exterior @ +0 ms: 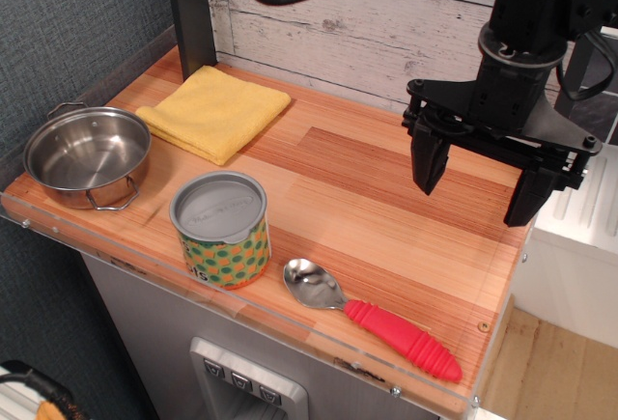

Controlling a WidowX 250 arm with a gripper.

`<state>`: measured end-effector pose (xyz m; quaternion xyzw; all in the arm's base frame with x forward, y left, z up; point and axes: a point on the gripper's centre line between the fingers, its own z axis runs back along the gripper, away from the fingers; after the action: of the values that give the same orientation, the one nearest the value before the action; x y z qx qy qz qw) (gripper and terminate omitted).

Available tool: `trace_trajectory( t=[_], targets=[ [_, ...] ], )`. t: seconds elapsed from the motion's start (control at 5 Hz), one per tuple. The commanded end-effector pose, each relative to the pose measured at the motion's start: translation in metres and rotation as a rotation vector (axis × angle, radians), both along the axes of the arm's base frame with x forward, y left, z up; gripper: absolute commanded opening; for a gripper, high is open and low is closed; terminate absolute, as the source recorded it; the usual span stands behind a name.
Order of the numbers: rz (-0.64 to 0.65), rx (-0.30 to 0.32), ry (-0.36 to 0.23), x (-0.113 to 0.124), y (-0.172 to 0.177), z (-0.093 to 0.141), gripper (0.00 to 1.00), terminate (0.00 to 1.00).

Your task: Move the pot to the right of the yellow cloth and in front of the red spoon.

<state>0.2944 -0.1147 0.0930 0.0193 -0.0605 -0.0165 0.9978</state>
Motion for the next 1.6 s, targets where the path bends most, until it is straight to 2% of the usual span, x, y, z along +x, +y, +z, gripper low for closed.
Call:
trace_trajectory(
  t=[0.0,0.4,0.6,0.8,1.0,1.2,1.4],
  targets=[
    [0.000,0.000,0.000,0.000,0.000,0.000,1.00,0.00],
    [0.181,0.008,-0.018,-0.003,0.062,0.013,1.00,0.00],
    [0.294,0.056,-0.032,-0.008,0.103,0.018,1.00,0.00],
    [0.432,0.076,-0.026,-0.017,0.152,0.020,1.00,0.00],
    [0.505,0.077,-0.043,-0.031,0.201,0.023,1.00,0.00],
    [0.480,0.103,-0.043,-0.038,0.235,0.020,1.00,0.00],
    [0.467,0.142,-0.045,-0.043,0.253,0.014,1.00,0.00]
  ],
)
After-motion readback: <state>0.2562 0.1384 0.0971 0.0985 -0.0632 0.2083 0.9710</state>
